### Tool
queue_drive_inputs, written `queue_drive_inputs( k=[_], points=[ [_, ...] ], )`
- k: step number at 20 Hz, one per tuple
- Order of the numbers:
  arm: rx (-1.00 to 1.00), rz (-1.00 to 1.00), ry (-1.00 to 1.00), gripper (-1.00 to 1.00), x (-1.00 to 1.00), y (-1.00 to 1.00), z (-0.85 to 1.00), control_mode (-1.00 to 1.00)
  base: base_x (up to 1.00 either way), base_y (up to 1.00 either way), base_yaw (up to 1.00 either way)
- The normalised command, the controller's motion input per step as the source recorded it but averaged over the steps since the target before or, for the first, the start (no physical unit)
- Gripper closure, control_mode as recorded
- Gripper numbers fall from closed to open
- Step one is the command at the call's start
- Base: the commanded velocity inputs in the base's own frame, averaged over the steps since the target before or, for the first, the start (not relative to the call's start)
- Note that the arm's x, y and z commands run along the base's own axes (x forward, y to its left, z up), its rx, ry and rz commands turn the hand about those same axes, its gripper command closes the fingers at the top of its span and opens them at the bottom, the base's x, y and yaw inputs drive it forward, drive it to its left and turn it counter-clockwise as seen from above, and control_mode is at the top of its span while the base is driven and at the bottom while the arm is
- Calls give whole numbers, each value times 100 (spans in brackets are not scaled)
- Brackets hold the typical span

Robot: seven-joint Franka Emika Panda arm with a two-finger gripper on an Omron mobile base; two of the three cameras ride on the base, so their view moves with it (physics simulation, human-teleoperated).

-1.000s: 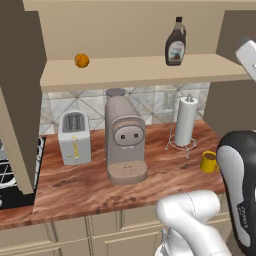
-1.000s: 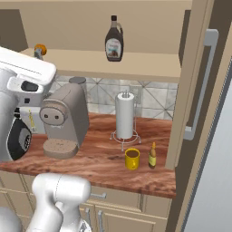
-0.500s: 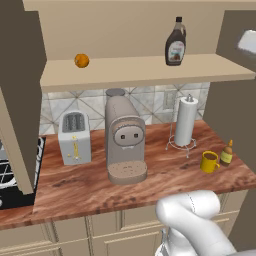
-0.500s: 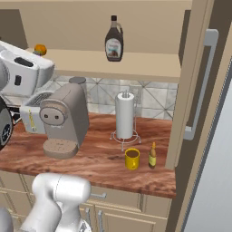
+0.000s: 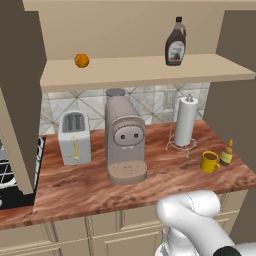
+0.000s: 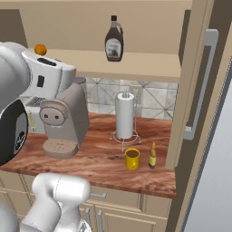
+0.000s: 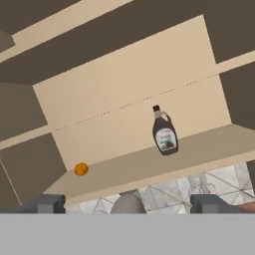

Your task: Pick the syrup bottle and honey bottle from the cabinet and place them next to the mug.

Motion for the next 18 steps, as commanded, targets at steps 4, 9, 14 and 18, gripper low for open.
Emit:
queue_drive_inputs(
  k=[4,9,14,18],
  points=[
    [-11,0,-5,-100,23,-26,-25,-100,0,0,0],
    [-1,-2,0,-100,7,6,0,-100,0,0,0],
    [-19,-20,6,-100,80,30,-4,-100,0,0,0],
    [-23,-29,5,-100,89,22,-10,-100,0,0,0]
  ],
)
